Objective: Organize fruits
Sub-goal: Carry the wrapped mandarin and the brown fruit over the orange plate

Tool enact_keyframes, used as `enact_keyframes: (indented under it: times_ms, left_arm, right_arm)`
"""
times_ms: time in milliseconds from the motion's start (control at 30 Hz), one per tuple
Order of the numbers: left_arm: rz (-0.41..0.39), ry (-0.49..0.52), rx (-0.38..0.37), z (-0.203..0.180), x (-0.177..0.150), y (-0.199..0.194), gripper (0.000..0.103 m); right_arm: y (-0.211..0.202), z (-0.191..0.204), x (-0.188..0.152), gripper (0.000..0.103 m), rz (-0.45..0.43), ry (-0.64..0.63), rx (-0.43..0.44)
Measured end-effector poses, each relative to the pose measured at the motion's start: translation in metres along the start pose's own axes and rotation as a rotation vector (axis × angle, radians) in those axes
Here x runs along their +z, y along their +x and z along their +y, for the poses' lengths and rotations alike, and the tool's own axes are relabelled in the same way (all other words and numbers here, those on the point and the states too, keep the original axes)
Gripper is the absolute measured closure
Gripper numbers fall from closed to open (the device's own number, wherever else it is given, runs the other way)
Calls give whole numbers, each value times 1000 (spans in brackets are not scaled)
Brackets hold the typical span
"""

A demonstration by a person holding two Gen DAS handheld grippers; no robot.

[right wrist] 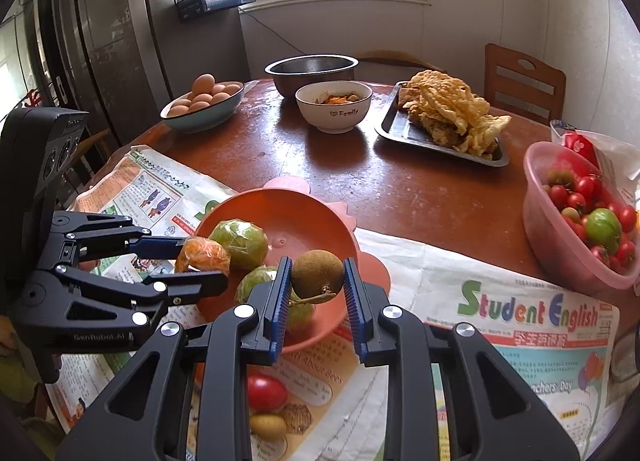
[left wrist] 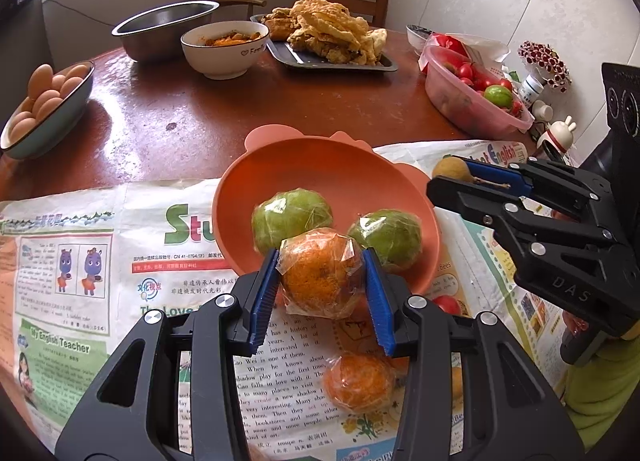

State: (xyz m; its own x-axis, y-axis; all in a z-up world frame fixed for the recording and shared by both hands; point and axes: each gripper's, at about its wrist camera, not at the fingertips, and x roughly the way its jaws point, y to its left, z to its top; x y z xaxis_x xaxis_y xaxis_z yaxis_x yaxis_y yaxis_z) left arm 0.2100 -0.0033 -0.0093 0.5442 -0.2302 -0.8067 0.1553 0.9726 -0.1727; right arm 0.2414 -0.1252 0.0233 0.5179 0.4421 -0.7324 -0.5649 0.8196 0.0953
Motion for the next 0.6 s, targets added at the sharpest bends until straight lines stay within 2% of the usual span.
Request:
enact_keyframes:
  times_ms: [600]
  left_arm:
    - [10,2,19,12,7,11,69]
  right_arm:
    - [50,1,17,78,101,-20,65]
